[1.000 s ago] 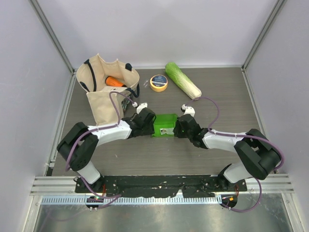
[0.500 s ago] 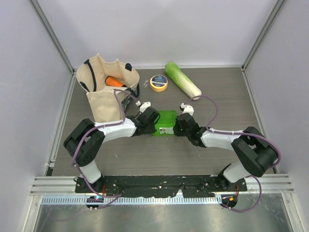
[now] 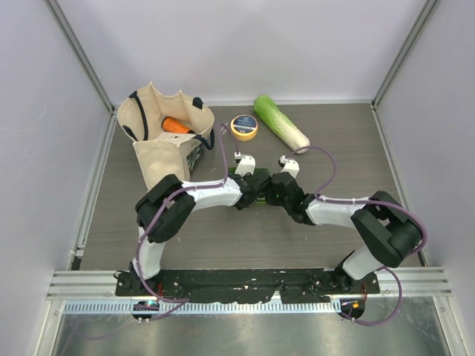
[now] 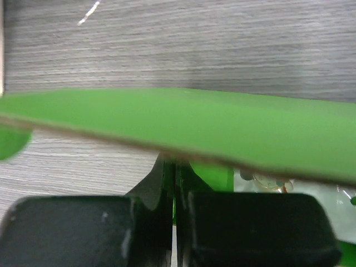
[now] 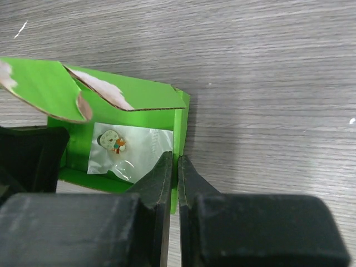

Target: Fold the paper box

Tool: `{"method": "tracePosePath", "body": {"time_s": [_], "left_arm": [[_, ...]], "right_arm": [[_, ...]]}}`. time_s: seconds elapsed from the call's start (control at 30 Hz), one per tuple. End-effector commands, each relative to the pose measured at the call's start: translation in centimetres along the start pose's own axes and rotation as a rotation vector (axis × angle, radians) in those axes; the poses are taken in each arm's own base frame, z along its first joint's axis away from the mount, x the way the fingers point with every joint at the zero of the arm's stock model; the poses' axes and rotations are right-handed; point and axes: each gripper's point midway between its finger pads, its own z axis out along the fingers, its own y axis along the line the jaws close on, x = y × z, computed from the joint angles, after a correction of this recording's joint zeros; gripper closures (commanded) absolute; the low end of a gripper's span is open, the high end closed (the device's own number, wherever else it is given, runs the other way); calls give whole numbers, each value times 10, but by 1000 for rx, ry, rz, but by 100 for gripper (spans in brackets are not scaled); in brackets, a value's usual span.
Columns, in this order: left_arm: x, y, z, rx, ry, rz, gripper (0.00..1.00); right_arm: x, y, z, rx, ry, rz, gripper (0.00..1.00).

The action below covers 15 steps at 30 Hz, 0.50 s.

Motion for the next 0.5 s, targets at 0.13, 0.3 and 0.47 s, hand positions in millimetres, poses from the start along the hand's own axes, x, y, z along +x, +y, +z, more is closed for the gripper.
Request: {"method": "tracePosePath", "body": {"time_s": [0.13,0.3,0.47], "left_arm": [[80,10,24,2,97,159,100],[62,-8,5,141,106,106,99],[23,-13,-28,233,40,32,69]], "right_arm": [[6,27,1,-79,11,43,99],[6,28,0,-84,12,30,99],[2,26,-6,-79,3,21,99]]}}
